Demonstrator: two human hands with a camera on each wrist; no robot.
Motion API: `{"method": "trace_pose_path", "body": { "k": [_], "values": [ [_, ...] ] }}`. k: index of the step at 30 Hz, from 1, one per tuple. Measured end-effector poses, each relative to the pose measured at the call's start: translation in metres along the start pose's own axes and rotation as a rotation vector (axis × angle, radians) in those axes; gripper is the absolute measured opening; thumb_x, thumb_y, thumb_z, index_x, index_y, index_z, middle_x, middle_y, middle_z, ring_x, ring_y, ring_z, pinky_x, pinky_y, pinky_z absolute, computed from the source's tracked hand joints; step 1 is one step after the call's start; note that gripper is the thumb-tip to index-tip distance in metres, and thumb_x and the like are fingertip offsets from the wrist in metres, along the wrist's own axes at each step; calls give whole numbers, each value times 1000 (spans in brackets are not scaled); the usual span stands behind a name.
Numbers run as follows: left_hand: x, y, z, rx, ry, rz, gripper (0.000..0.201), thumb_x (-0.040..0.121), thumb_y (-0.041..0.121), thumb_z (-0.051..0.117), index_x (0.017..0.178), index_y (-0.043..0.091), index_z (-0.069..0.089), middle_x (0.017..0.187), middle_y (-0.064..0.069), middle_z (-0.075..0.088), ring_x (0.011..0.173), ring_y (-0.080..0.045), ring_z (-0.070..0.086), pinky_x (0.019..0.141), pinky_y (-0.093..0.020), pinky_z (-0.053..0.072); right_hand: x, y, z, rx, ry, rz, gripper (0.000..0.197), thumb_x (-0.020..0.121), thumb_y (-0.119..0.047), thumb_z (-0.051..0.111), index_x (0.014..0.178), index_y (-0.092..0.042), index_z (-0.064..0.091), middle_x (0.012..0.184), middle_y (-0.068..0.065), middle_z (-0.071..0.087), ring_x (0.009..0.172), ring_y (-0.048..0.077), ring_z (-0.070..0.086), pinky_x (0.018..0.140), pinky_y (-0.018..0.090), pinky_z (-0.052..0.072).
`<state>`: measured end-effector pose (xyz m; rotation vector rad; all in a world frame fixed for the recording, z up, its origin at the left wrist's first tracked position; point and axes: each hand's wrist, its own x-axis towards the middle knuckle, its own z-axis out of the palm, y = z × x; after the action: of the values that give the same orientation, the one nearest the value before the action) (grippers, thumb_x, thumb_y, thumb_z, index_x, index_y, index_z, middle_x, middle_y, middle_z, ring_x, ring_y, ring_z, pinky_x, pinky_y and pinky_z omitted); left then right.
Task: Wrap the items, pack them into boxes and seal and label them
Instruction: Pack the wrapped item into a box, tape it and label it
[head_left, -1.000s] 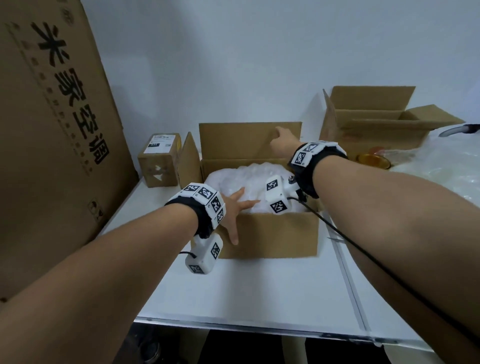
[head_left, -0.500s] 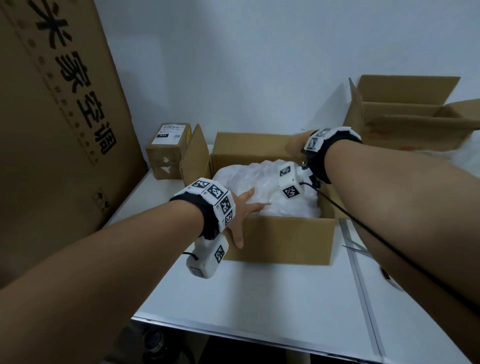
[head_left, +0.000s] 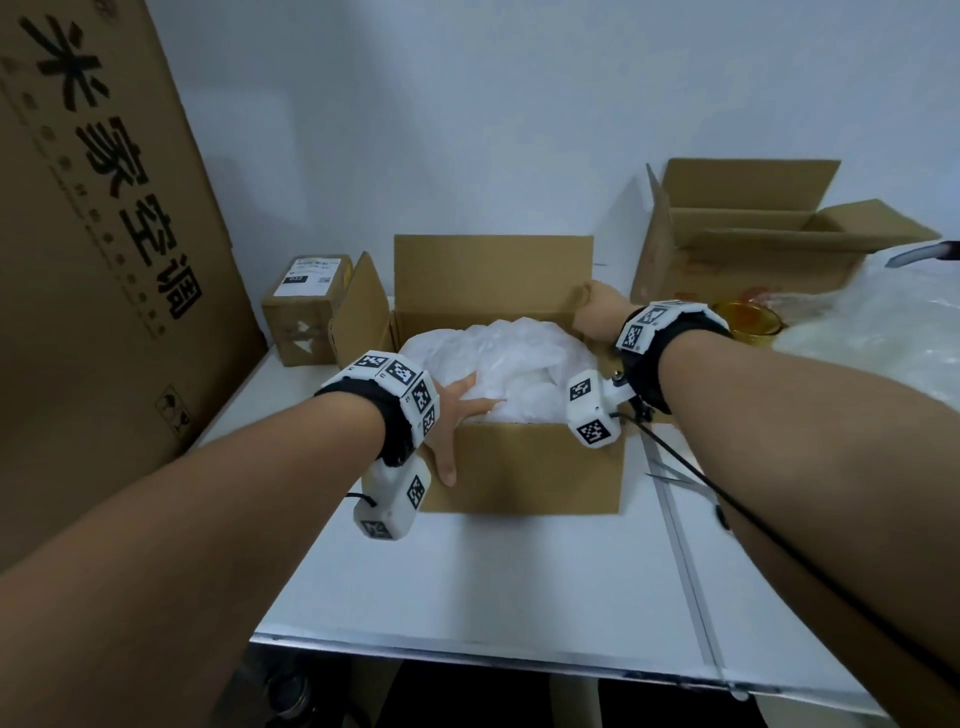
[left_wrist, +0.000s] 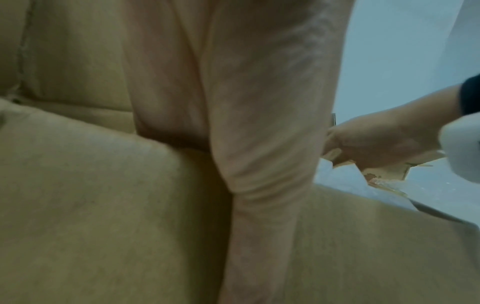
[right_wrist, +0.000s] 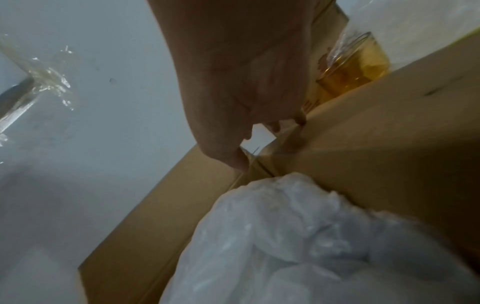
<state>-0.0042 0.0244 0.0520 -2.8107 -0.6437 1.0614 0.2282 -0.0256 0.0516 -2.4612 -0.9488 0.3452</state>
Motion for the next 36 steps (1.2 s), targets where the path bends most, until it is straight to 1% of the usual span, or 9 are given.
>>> {"method": "trace_pose_path", "body": {
  "k": [3,14,17,19,21,24,26,29,36],
  "values": [
    [0,0,-1,11,6,-17,118,76,46,80,153,41,-10,162,-3,-22,149,-36,8,116,-49,19,-26,26,-12,26,15,104,51,95,-29,50,139,-6,41,142,18,43,129,37,44,101,41,39],
    [1,1,2,5,19,-32,119,76,47,80,153,39,-11,161,-3,-23,150,-35,6,117,-49,18,-69,49,-55,39,134,263,52,95,-20,54,140,0,36,139,20,47,126,37,49,100,42,42],
    [2,1,1,11,25,-31,119,76,48,80,153,40,-11,162,-2,-22,150,-35,7,117,-49,19,-78,29,-76,-41,109,178,35,100,-19,46,125,5,51,123,20,58,107,34,58,84,38,48],
    [2,0,2,6,29,-28,119,76,47,80,153,39,-11,162,-2,-23,150,-35,7,117,-49,19,-85,12,-83,-17,99,88,39,102,-29,44,119,4,55,107,17,63,89,31,59,71,34,45],
    [1,-1,1,-3,27,-27,119,76,47,80,153,38,-10,161,-2,-23,150,-35,7,117,-48,20,-89,-5,-80,12,20,12,43,103,-33,41,123,3,53,111,15,65,83,29,63,67,34,48],
    [1,-1,2,-18,19,-30,118,76,47,79,154,37,-10,161,-1,-25,150,-33,6,117,-48,22,-100,-19,-57,151,-219,-5,45,102,-38,41,124,-4,60,120,12,64,88,25,63,82,37,54],
    [3,-3,2,-26,13,-32,119,75,48,79,153,38,-10,161,0,-25,150,-33,5,118,-49,22,-103,-17,-36,-23,-284,-26,40,93,-32,56,127,-11,60,126,8,61,110,26,60,98,42,49],
    [6,-4,4,-36,29,-33,120,74,50,80,154,38,-9,161,0,-24,150,-34,6,118,-49,21,-105,-9,-13,-168,-325,-44,45,89,-28,57,134,-21,57,138,5,54,127,26,50,107,41,41],
    [7,-3,9,-29,127,-24,123,70,50,83,153,40,-7,159,-3,-30,149,-37,11,117,-47,25,-118,5,25,-432,-355,-143,65,100,-25,40,155,-20,7,163,-4,-1,149,32,2,118,55,12]
  ]
}}
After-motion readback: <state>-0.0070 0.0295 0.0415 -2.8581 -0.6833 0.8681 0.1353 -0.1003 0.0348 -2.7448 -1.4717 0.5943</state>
